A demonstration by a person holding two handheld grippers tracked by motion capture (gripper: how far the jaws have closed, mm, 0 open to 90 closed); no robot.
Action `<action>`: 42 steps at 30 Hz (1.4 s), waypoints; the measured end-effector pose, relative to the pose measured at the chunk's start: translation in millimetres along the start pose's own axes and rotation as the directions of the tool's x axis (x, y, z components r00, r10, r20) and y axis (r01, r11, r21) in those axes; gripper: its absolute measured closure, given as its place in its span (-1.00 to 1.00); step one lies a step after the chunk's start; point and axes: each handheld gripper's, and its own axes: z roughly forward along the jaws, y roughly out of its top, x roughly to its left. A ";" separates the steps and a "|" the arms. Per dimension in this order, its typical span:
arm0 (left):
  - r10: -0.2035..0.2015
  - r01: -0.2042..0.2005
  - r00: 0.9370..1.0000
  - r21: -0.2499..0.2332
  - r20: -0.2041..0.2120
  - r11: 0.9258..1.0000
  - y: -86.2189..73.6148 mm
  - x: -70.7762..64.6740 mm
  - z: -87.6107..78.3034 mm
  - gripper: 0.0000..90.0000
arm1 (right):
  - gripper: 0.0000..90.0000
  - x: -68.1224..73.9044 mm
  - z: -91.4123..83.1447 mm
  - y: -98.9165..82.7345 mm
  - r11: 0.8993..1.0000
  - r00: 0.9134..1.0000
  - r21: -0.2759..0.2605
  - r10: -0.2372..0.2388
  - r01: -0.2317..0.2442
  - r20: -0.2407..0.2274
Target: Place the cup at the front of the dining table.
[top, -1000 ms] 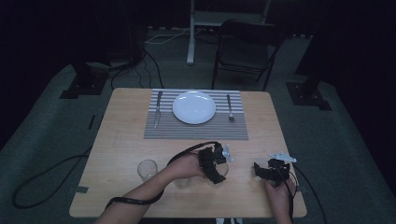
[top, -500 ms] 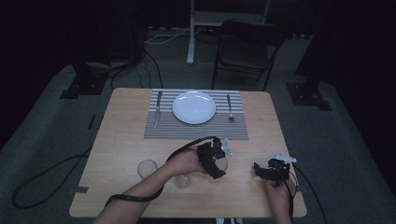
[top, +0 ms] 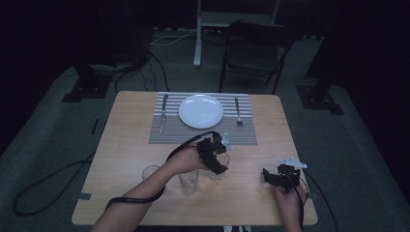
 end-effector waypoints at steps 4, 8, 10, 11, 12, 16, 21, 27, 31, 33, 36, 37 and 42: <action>-0.028 0.028 1.000 0.010 -0.012 1.000 -4.8 8.4 -3.2 -0.37 | -0.73 0.0 0.1 0.0 1.000 1.000 -0.001 0.000 0.000 0.000; -0.064 0.065 0.997 0.026 -0.045 0.998 -18.8 21.6 -9.5 -0.36 | -0.73 0.0 0.1 0.0 1.000 1.000 -0.001 -0.001 0.001 0.000; -0.083 0.085 0.995 0.022 -0.059 0.996 -24.2 26.4 -13.0 -0.36 | -0.73 0.0 0.1 0.0 1.000 1.000 -0.001 0.000 0.000 0.000; -0.089 0.091 0.994 0.028 -0.065 0.995 -27.0 29.0 -14.8 -0.37 | -0.73 0.0 0.1 0.0 1.000 1.000 -0.001 0.000 0.000 0.001; -0.096 0.099 0.993 0.027 -0.074 0.995 -30.0 31.2 -16.3 -0.36 | -0.73 0.0 0.1 0.0 1.000 1.000 -0.001 0.000 0.000 0.001; -0.113 0.119 0.988 0.046 -0.107 0.992 -41.7 38.0 -21.9 -0.37 | -0.72 0.0 0.1 0.0 1.000 1.000 -0.001 0.000 0.000 0.001; -0.157 0.163 0.980 0.046 -0.120 0.985 -55.6 48.4 -30.1 -0.37 | -0.72 0.1 0.0 -0.1 1.000 1.000 0.000 0.001 -0.001 0.001; -0.190 0.198 0.972 0.048 -0.142 0.979 -68.8 58.8 -38.3 -0.36 | -0.72 0.1 0.0 -0.1 1.000 1.000 0.000 0.000 0.000 0.001; -0.230 0.238 0.960 0.035 -0.158 0.971 -77.6 66.6 -42.7 -0.37 | -0.72 0.0 0.0 -0.1 1.000 1.000 0.000 0.000 0.000 0.001; -0.259 0.268 0.952 0.034 -0.166 0.963 -81.7 71.1 -44.1 -0.36 | -0.72 0.0 0.0 -0.1 1.000 1.000 0.000 0.000 0.000 0.001; -0.278 0.289 0.943 0.034 -0.184 0.957 -87.9 75.9 -45.1 -0.37 | -0.72 0.1 0.0 -0.1 1.000 1.000 0.000 0.000 0.000 0.001; -0.282 0.294 0.941 0.036 -0.186 0.955 -89.2 77.4 -45.7 -0.36 | -0.72 0.1 0.0 -0.1 1.000 1.000 0.000 0.000 0.000 0.001; -0.311 0.321 0.930 0.019 -0.194 0.947 -94.5 85.4 -49.3 -0.36 | -0.72 0.1 0.0 -0.1 1.000 1.000 0.000 0.001 -0.001 0.001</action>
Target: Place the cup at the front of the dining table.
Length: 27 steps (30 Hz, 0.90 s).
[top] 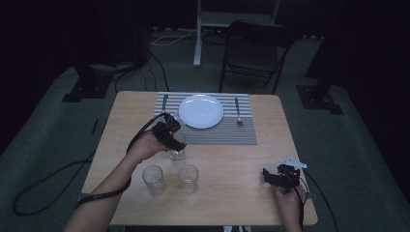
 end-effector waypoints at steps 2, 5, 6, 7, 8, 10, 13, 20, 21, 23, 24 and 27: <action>-0.018 0.018 1.000 -0.012 -0.016 1.000 0.9 8.3 -2.5 -0.36 | -0.72 0.0 0.0 0.0 1.000 1.000 0.000 0.000 0.000 0.000; -0.045 0.044 0.999 -0.030 -0.030 0.999 2.7 16.9 -3.9 -0.36 | -0.72 0.0 0.0 0.0 1.000 1.000 0.000 0.000 0.000 0.000; -0.057 0.055 0.998 -0.035 -0.036 0.998 3.6 19.6 -4.3 -0.36 | -0.72 0.0 0.0 0.0 1.000 1.000 0.000 0.000 0.000 0.000; -0.060 0.059 0.997 -0.034 -0.039 0.998 4.9 22.3 -4.3 -0.36 | -0.72 0.0 0.0 0.0 1.000 1.000 0.000 0.000 0.000 0.000; -0.088 0.087 0.995 -0.041 -0.045 0.995 6.6 25.9 -4.3 -0.36 | -0.72 0.0 0.0 0.0 1.000 1.000 0.000 0.000 0.000 0.000; -0.108 0.105 0.993 -0.050 -0.053 0.993 9.2 30.9 -4.2 -0.37 | -0.72 0.0 0.0 0.0 1.000 1.000 0.000 0.000 0.000 0.000; -0.132 0.128 0.988 -0.057 -0.076 0.990 13.9 38.2 -2.8 -0.36 | -0.72 0.0 0.0 0.0 1.000 1.000 0.000 0.000 0.000 0.000; -0.163 0.158 0.981 -0.056 -0.104 0.986 24.6 52.7 4.6 -0.36 | -0.72 0.0 0.0 0.0 1.000 1.000 0.000 0.000 0.000 0.000; -0.167 0.162 0.980 -0.057 -0.104 0.985 25.4 54.1 5.8 -0.36 | -0.72 0.0 0.0 0.0 1.000 1.000 0.000 0.000 0.000 0.000; -0.178 0.173 0.978 -0.053 -0.106 0.983 28.3 59.6 9.8 -0.36 | -0.72 0.0 0.0 0.0 1.000 1.000 0.000 0.000 0.000 0.000; -0.184 0.179 0.977 -0.055 -0.107 0.982 29.5 61.9 11.6 -0.36 | -0.72 0.0 0.0 0.0 1.000 1.000 0.000 0.000 0.000 0.000; -0.199 0.193 0.973 -0.058 -0.114 0.979 33.8 68.6 17.0 -0.36 | -0.72 0.0 0.0 0.0 1.000 1.000 0.000 0.000 0.000 0.000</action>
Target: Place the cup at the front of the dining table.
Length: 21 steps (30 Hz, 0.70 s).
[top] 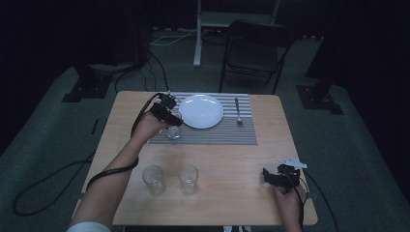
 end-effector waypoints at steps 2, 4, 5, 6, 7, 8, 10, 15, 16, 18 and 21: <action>-0.004 0.004 1.000 0.002 0.001 1.000 3.1 2.6 3.4 -0.36 | -0.72 0.0 0.0 0.0 1.000 1.000 0.000 0.000 0.000 0.000; -0.014 0.014 1.000 0.005 0.002 1.000 5.4 5.2 7.6 -0.36 | -0.72 0.0 0.0 0.0 1.000 1.000 0.000 0.000 0.000 0.000; -0.021 0.021 1.000 0.005 0.000 1.000 6.2 6.9 9.6 -0.37 | -0.72 0.0 0.0 0.0 1.000 1.000 0.000 0.000 0.000 0.000; -0.020 0.020 1.000 0.011 -0.006 1.000 7.1 8.8 12.2 -0.36 | -0.72 0.0 0.0 0.0 1.000 1.000 0.000 0.000 0.000 0.000; -0.019 0.019 1.000 0.014 -0.011 1.000 7.3 9.7 14.0 -0.36 | -0.72 0.0 0.0 0.0 1.000 1.000 0.000 0.000 0.000 0.000; -0.019 0.019 1.000 0.014 -0.011 1.000 7.3 9.7 14.0 -0.36 | -0.72 0.0 0.0 0.0 1.000 1.000 0.000 0.000 0.000 0.000; -0.034 0.034 0.999 0.020 -0.021 0.999 7.1 15.4 20.5 -0.36 | -0.72 0.0 0.0 0.0 1.000 1.000 0.000 0.000 0.000 0.000; -0.070 0.071 0.997 0.010 -0.014 0.997 7.6 21.3 27.2 -0.36 | -0.72 0.0 0.0 0.0 1.000 1.000 0.000 0.000 0.000 0.000; -0.074 0.074 0.997 0.010 -0.012 0.997 8.2 21.4 29.2 -0.36 | -0.72 0.0 0.0 0.0 1.000 1.000 0.000 0.000 0.000 0.000; -0.081 0.081 0.997 0.014 -0.008 0.997 8.8 21.6 32.7 -0.37 | -0.72 0.0 0.0 0.0 1.000 1.000 0.000 0.000 0.000 0.000; -0.090 0.090 0.996 0.022 -0.003 0.996 8.4 22.1 40.5 -0.36 | -0.72 0.0 0.0 0.0 1.000 1.000 0.000 0.000 0.000 0.000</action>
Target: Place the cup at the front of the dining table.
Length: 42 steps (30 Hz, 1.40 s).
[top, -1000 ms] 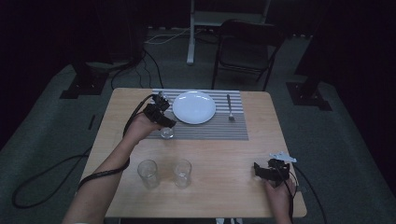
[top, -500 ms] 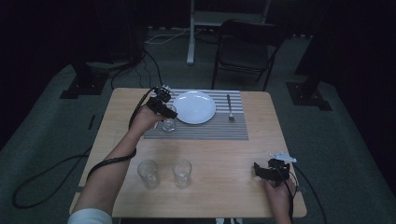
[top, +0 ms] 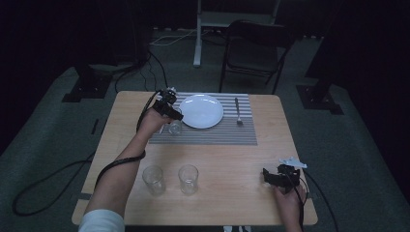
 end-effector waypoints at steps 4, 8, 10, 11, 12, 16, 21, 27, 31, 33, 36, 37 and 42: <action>-0.010 0.010 1.000 -0.009 0.009 1.000 -0.5 2.6 1.1 -0.37 | -0.72 0.0 0.0 0.0 1.000 1.000 0.000 0.000 0.000 0.000; -0.016 0.016 1.000 -0.032 0.003 0.999 -2.3 2.3 0.6 -0.39 | -0.72 0.0 0.0 0.0 1.000 1.000 0.000 0.000 0.000 0.000; -0.024 0.025 1.000 -0.046 0.008 0.999 -3.2 2.2 -0.8 -0.53 | -0.72 0.0 0.0 0.0 1.000 1.000 0.000 0.000 0.000 0.000; -0.022 0.022 1.000 -0.050 0.005 0.998 -3.6 1.9 -1.1 -0.55 | -0.72 0.0 0.0 0.0 1.000 1.000 0.000 0.000 0.000 0.000; -0.021 0.021 1.000 -0.039 0.005 0.999 -4.2 1.6 -0.9 -0.58 | -0.72 0.0 0.0 0.0 1.000 1.000 0.000 0.000 0.000 0.000; -0.003 0.003 1.000 -0.017 0.018 1.000 -8.7 -0.1 -1.3 -0.77 | -0.72 0.0 0.0 0.0 1.000 1.000 0.000 0.000 0.000 0.000; -0.003 0.005 0.999 -0.041 0.035 0.999 -18.0 -2.3 -6.9 -0.92 | -0.72 0.1 0.0 0.0 1.000 1.000 0.000 0.000 0.000 0.000; -0.028 0.032 0.999 -0.086 0.044 0.996 -28.3 -4.1 -13.7 -1.00 | -0.72 0.1 0.0 0.0 1.000 1.000 0.000 0.000 0.000 0.001; -0.014 0.018 0.999 -0.129 0.031 0.991 -36.5 -7.5 -17.0 -1.00 | -0.72 0.0 0.0 0.0 1.000 1.000 0.000 0.000 0.000 0.000; -0.018 0.023 0.999 -0.141 0.032 0.990 -41.8 -6.1 -17.9 -1.00 | -0.72 0.1 0.0 0.0 1.000 1.000 0.000 0.000 0.000 0.000; -0.016 0.018 1.000 -0.140 0.017 0.990 -49.5 -7.7 -16.7 -1.00 | -0.72 0.1 0.0 0.0 1.000 1.000 0.000 0.000 0.000 0.000; -0.011 0.013 1.000 -0.129 0.011 0.991 -52.0 -8.1 -15.8 -1.00 | -0.72 0.1 0.0 0.0 1.000 1.000 0.000 0.000 0.000 0.000; -0.001 0.002 1.000 -0.102 0.012 0.995 -64.8 -6.4 -12.0 -1.00 | -0.72 0.1 0.0 0.0 1.000 1.000 0.000 -0.001 0.001 0.000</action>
